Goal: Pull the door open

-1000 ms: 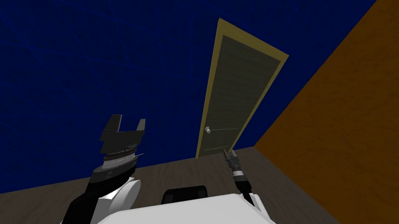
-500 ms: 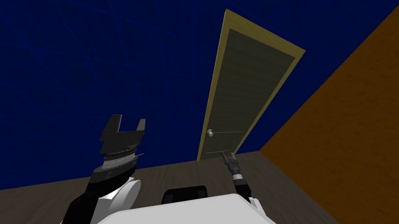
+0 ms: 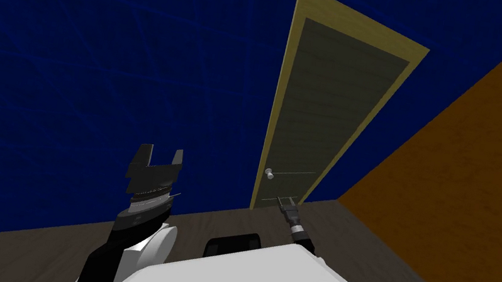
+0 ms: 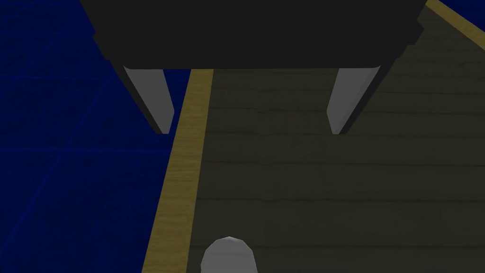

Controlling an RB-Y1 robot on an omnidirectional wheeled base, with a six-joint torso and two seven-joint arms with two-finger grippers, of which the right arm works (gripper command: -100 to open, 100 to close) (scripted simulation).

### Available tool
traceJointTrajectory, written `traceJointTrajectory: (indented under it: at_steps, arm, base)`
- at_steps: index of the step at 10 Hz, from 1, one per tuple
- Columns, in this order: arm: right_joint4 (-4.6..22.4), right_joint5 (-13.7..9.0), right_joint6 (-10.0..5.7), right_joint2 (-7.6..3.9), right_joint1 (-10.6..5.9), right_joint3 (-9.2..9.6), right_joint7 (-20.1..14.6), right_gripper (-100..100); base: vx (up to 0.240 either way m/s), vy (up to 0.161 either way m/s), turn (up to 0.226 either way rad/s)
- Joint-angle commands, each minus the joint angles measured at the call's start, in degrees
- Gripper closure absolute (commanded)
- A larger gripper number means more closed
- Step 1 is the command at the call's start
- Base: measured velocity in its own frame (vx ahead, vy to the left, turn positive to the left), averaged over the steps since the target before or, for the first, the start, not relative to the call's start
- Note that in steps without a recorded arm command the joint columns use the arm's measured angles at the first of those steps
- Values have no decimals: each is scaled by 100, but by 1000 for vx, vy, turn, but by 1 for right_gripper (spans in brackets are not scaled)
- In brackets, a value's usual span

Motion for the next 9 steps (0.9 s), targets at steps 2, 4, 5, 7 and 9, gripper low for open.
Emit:
traceJointTrajectory:
  at_steps: [2, 4, 5, 7, 9]
  arm:
    - [318, 200, -163, 113, -65, -133, 220, -100]
    - [570, 358, -295, 229, -111, -240, 391, -100]
    - [452, 311, -248, 187, -67, -202, 306, -100]
    - [653, 197, -326, -99, -107, -347, 329, -100]
    - [813, 96, -384, -235, -139, -463, 337, -100]
  base:
    - [114, -35, 84]
    - [171, -39, 102]
    - [71, -21, 22]
    - [110, 64, 154]
    - [168, 75, 109]
